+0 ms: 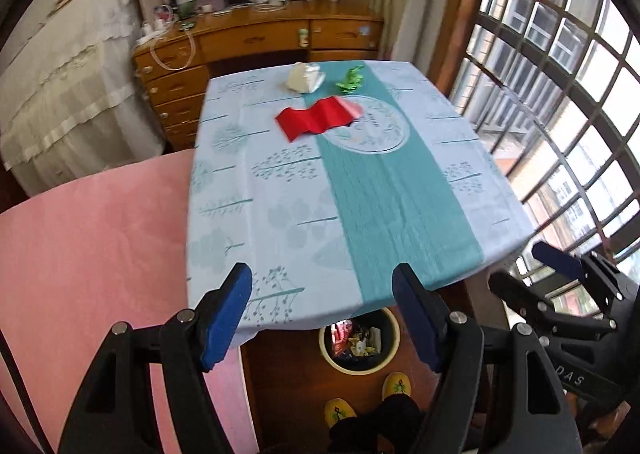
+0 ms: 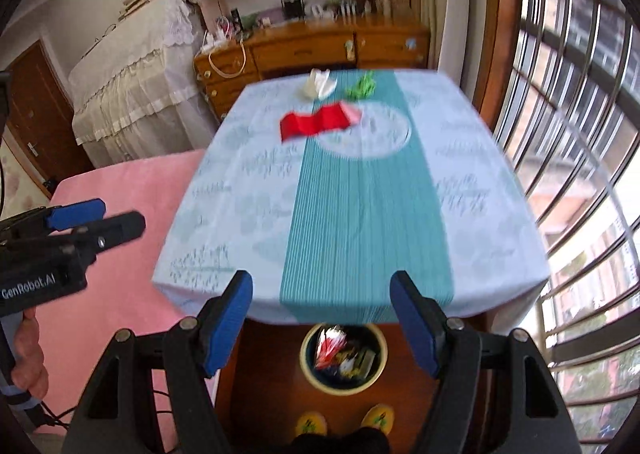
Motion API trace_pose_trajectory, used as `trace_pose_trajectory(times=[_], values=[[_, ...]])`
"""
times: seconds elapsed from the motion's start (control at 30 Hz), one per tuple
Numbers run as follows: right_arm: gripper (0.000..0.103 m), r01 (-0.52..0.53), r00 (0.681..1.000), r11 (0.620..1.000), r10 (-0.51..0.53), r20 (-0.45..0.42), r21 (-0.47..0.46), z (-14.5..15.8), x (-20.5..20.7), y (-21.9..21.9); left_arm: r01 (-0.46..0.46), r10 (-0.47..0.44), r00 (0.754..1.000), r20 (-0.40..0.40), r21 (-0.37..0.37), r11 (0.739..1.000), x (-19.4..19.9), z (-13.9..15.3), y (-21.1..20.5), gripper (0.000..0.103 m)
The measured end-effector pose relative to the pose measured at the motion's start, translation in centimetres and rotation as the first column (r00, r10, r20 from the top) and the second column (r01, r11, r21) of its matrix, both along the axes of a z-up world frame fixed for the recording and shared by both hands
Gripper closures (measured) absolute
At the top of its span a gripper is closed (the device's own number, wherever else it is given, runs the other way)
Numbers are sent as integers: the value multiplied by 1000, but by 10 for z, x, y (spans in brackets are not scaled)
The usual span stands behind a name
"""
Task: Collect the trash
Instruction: 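Raise both tools back toward the table, then grasp the red paper with left gripper while right gripper grasps the green paper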
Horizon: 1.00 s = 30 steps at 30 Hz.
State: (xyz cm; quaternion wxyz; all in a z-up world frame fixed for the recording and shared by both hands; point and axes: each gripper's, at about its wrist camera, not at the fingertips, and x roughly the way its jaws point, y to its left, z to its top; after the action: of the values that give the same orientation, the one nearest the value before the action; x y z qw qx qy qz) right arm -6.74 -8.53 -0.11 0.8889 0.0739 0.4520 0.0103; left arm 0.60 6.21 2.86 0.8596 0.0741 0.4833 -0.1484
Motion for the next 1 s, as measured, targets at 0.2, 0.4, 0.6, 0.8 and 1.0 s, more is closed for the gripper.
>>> trace_pose_trajectory(times=[0.2,0.4,0.6,0.8,1.0], values=[[31,3,999,1000,-2,44,-19,25,14,-4,5,-5,1000,-7,-75,997,32,23,6,32],[32,-3,997,999,6,82,-40,36,42,-17,-39,34,998,-43,-131,991,83,28,13,32],[32,-13,995,1000,16,99,-25,31,96,-45,-104,89,991,-104,-147,984,142,9,6,32],[45,-98,993,995,99,68,-22,11,180,-80,-189,164,970,-180,-129,973,224,-31,-17,32],[53,-183,982,983,184,-39,29,-28,297,-119,-307,264,912,-313,-96,947,320,-97,-43,32]])
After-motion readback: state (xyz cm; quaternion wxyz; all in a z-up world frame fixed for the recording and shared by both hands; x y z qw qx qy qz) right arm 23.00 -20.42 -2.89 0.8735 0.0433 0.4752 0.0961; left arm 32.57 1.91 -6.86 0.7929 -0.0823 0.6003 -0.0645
